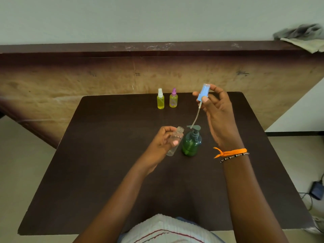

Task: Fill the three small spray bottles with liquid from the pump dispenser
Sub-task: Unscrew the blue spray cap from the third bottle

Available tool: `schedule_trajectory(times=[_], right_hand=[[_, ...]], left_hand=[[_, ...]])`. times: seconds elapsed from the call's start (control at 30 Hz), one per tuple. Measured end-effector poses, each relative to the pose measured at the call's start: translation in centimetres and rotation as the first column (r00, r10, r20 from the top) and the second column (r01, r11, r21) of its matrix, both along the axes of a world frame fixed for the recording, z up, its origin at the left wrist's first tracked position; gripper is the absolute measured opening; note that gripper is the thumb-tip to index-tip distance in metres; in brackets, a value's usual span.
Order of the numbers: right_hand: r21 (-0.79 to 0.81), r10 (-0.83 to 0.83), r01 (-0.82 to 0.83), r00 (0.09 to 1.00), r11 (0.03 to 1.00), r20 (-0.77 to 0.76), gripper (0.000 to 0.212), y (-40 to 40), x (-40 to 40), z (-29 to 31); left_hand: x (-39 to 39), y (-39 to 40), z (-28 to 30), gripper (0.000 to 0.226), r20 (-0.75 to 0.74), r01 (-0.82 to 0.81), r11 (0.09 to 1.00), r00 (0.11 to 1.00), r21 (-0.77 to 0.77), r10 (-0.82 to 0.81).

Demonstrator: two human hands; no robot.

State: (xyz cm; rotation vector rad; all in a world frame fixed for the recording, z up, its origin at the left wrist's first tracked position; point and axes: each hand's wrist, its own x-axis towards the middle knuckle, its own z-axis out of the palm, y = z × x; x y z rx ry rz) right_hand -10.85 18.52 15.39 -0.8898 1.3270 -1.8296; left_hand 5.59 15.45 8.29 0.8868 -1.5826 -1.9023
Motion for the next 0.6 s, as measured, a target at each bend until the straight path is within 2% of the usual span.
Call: schedule_trajectory(times=[0.13,0.27,0.43,0.6], right_hand=[[0.167,-0.125,0.153,0.978,0.974,-0.167,0.026,0.9,-2.4,-0.9],[0.437,-0.135,0.263,0.944,0.860,-0.301,0.022,1.3,-5.2,-5.7],[0.696,-0.095,0.333,0.929,0.636,-0.357,0.029,1.7,-5.2,-12.9],[0.786,-0.069,0.318,0.940,0.530,-0.333,0.019,2.2,-3.6,-16.3]], left_hand=[[-0.2,0.0,-0.4,0.037,0.037,-0.018,0.999,0.999,-0.036,0.019],[-0.6,0.2,-0.9,0.035,0.079,-0.068,0.997,0.994,-0.046,0.071],[-0.9,0.7,-1.3,0.034,0.077,-0.095,0.995,0.992,-0.013,0.096],[-1.1,0.8,-1.7,0.033,0.084,-0.099,0.995,0.992,-0.007,0.099]])
